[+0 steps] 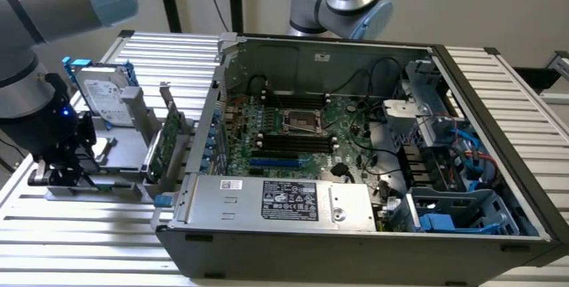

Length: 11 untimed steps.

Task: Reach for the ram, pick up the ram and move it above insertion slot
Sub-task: 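Pick up the ram and move it above insertion slot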

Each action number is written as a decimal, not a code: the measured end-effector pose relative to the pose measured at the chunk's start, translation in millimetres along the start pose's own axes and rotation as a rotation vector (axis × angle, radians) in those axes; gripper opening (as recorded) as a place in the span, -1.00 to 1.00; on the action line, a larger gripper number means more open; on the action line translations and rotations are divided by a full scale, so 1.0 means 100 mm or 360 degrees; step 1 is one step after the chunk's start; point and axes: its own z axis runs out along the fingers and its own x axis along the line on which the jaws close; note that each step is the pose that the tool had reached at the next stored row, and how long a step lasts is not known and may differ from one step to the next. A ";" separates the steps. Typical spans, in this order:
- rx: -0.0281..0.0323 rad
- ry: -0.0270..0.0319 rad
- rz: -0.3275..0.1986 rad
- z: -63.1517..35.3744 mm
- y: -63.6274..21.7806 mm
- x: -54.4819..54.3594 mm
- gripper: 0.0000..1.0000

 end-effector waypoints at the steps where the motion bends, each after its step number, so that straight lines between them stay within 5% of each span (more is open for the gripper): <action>1: -0.00001 0.00000 0.0000 0.018 -0.001 0.00 -0.27; 11: 0.00002 -0.00001 0.0000 0.198 -0.007 0.03 -0.27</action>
